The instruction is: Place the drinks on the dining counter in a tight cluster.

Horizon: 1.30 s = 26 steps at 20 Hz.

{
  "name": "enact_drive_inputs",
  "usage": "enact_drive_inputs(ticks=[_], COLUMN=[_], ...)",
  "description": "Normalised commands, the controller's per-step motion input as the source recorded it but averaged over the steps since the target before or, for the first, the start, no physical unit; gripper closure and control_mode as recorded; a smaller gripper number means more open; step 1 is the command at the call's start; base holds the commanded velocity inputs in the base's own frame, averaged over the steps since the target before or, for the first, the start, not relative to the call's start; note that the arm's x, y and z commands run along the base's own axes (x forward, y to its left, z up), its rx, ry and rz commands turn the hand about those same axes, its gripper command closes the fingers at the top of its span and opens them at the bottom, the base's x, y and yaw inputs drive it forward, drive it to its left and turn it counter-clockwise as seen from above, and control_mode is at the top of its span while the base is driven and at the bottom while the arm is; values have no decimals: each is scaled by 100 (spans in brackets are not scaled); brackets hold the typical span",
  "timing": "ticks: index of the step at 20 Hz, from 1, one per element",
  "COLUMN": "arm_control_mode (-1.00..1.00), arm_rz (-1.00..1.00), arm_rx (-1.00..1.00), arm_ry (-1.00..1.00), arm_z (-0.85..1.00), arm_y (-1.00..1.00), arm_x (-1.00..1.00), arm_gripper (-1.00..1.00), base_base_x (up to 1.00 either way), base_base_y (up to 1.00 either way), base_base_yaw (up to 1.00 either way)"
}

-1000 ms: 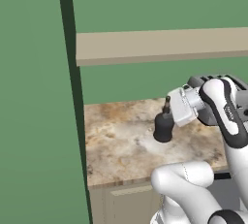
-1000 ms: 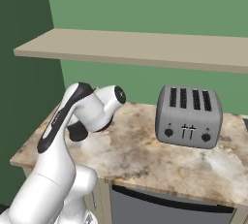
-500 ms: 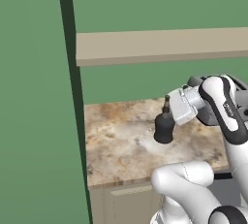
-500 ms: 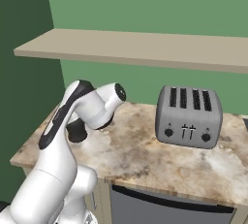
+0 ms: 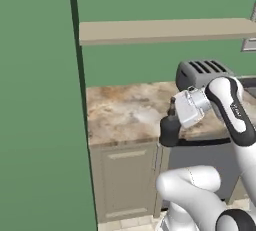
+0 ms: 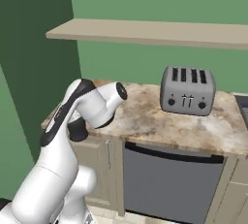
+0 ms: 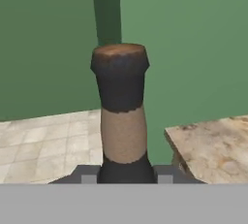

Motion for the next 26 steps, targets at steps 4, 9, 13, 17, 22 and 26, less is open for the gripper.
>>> enact_drive_inputs(ticks=[4,9,13,17,22,26], arm_control_mode=[100,100,100,100,100,100], arm_rz=[0,0,0,0,0,0], arm_rx=[0,0,0,0,0,0], arm_ry=[0,0,0,0,0,0], arm_z=[0,0,0,0,0,0], arm_y=[0,0,0,0,0,0], arm_x=[0,0,0,0,0,0], arm_gripper=[100,100,100,100,100,100], base_base_x=[-94,-14,0,0,0,0], base_base_y=[54,61,48,58,59,59], base_base_yaw=[40,91,98,96,95,96])
